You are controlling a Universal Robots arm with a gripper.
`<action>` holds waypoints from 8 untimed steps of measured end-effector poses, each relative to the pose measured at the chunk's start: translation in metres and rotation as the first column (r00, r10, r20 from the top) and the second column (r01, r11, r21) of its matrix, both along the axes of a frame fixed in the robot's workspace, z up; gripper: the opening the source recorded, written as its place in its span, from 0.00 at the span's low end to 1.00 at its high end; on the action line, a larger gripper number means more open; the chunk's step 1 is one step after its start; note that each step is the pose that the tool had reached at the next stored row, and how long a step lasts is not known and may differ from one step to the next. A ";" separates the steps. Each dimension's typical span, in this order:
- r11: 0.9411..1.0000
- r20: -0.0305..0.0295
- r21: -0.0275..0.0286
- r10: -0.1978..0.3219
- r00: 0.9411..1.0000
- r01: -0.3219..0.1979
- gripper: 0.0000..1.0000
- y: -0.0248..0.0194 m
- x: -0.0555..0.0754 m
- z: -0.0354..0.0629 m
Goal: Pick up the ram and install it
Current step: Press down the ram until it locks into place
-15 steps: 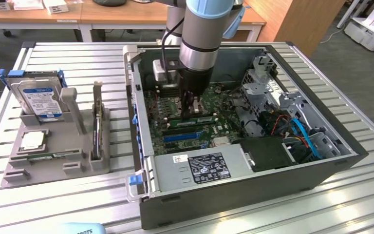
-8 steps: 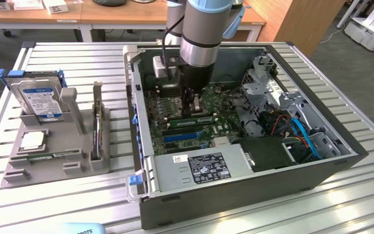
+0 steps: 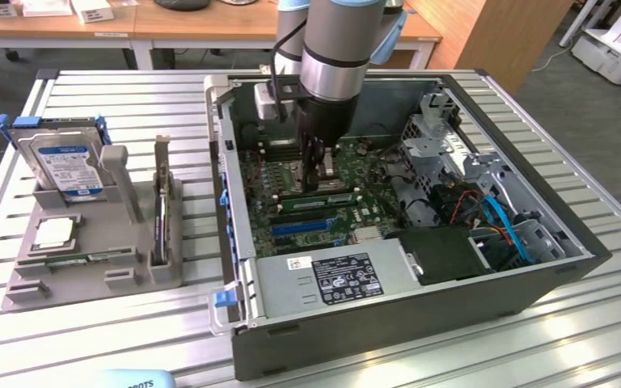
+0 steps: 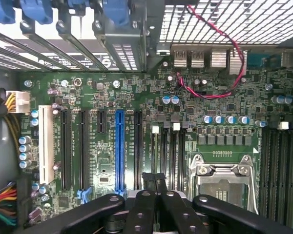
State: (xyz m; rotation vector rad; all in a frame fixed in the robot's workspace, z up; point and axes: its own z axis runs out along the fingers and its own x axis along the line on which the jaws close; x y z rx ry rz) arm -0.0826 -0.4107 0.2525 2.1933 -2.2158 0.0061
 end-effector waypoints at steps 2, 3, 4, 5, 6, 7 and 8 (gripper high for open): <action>1.000 0.000 0.000 0.000 1.000 0.000 0.10 0.0000 0.000 0.0035; 1.000 0.000 0.000 0.000 1.000 0.000 0.10 0.0000 0.000 0.0053; 1.000 0.000 0.000 0.000 1.000 0.000 0.10 0.0000 0.000 0.0072; 1.000 0.000 0.000 0.000 1.000 0.000 0.10 0.0000 0.000 0.0090; 1.000 0.000 0.000 0.000 1.000 0.000 0.10 0.0000 0.000 0.0105; 1.000 0.000 0.000 0.000 1.000 0.000 0.10 0.0000 0.000 0.0118; 1.000 0.000 0.000 0.000 1.000 0.000 0.10 0.0000 0.000 0.0121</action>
